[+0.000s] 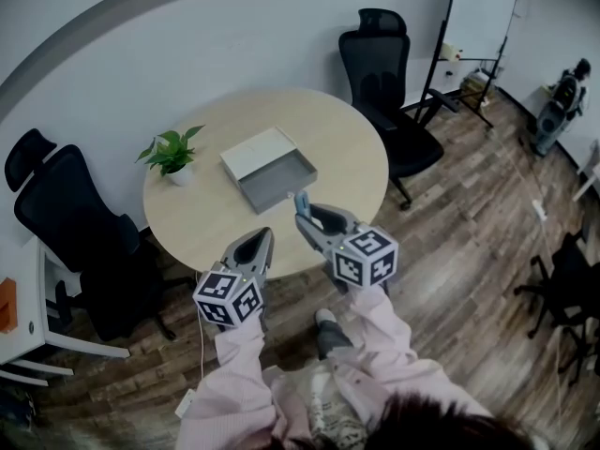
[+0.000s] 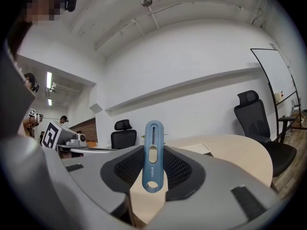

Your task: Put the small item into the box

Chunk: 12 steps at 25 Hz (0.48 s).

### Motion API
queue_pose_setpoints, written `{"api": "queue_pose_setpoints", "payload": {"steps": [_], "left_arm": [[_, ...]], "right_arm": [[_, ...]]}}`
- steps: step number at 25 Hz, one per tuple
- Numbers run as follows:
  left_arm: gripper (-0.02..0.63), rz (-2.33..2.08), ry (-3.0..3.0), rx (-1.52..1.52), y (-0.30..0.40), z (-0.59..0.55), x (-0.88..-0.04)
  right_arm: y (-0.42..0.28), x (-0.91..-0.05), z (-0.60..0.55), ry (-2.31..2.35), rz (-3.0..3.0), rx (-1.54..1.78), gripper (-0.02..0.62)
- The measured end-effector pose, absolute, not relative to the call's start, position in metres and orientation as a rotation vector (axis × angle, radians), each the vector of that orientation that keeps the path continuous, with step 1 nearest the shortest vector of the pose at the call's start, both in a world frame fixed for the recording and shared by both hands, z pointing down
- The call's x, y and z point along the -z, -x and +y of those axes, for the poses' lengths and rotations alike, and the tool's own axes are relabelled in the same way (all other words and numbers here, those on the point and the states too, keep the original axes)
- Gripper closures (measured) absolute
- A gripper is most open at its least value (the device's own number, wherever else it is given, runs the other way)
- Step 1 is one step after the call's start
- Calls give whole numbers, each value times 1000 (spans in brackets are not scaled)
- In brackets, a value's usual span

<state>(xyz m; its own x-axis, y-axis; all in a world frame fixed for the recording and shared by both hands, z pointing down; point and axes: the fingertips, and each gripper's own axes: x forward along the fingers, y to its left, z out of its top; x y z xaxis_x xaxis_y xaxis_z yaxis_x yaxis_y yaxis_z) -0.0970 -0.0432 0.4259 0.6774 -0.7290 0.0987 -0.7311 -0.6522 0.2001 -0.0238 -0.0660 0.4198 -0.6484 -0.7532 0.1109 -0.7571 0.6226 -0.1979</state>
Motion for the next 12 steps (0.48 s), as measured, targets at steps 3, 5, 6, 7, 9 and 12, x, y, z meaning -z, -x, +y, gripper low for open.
{"api": "queue_pose_setpoints", "payload": {"steps": [3,5,6,7,9,12], "left_arm": [[598,-1196,-2668,-14,97,-53,-424],[598,-1208,-2668,-11,98,-62,-421],[598,-1214,-2668,-11,98,-66,-420],[598,-1219,-2667,-11,97,-70,-419],[598,-1227,-2665,-11,96,-78,-418],[599,-1229,-2661,-11,90,-90,-419]], "right_arm": [[24,-419,-77,-1294,-2822,-352,468],[23,-417,-87,-1284,-2830,-351,468],[23,-416,-91,-1279,-2834,-352,468],[23,-415,-95,-1273,-2836,-352,468],[23,-415,-102,-1258,-2839,-351,468],[21,-418,-115,-1236,-2841,-346,468]]}}
